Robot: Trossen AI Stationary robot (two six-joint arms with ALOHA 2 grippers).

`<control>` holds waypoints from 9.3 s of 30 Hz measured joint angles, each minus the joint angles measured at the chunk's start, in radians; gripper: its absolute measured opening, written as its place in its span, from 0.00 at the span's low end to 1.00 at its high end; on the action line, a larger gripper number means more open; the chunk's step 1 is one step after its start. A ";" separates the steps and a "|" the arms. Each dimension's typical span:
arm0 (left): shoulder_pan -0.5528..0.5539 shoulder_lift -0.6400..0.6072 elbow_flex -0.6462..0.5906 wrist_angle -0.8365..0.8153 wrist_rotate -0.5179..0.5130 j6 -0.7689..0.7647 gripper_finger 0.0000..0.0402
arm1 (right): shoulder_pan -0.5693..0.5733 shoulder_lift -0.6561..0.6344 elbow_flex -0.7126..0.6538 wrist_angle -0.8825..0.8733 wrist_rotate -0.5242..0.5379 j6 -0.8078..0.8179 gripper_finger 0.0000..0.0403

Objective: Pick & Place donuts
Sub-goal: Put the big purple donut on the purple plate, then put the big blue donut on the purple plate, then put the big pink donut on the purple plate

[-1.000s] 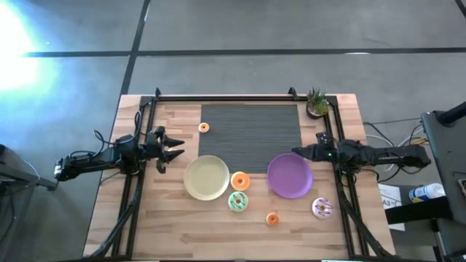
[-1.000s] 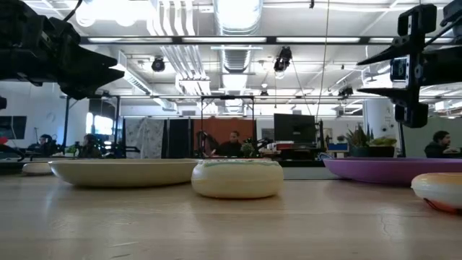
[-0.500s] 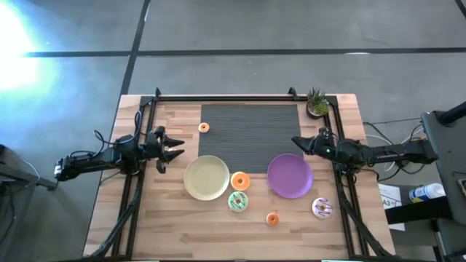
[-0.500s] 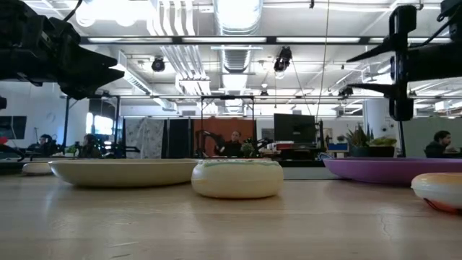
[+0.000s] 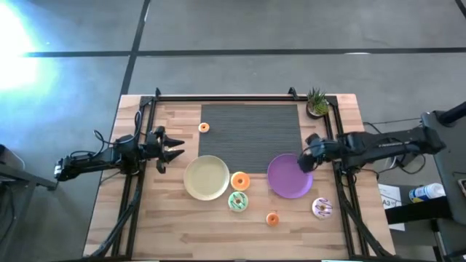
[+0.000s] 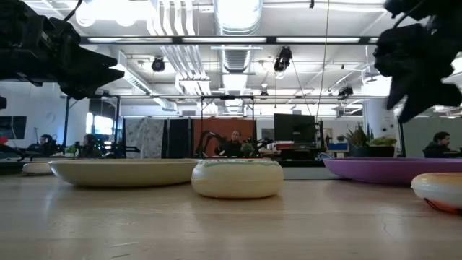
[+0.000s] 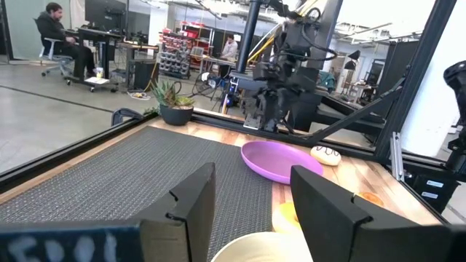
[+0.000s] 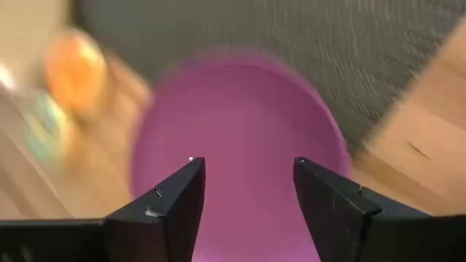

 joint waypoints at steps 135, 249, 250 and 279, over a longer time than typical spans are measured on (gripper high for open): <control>-0.030 0.052 0.022 0.179 -0.132 -0.966 0.38 | 0.068 0.794 0.541 0.226 -0.085 -0.764 0.54; -0.042 0.229 0.069 -0.101 -0.008 -0.889 0.38 | 0.014 0.662 0.210 0.206 0.041 -0.126 0.46; -0.042 0.229 0.069 -0.101 -0.008 -0.889 0.38 | 0.013 0.661 0.214 0.195 0.032 -0.127 0.50; -0.042 0.229 0.069 -0.106 -0.017 -0.892 0.38 | 0.153 1.161 0.841 0.241 -0.019 -0.940 0.60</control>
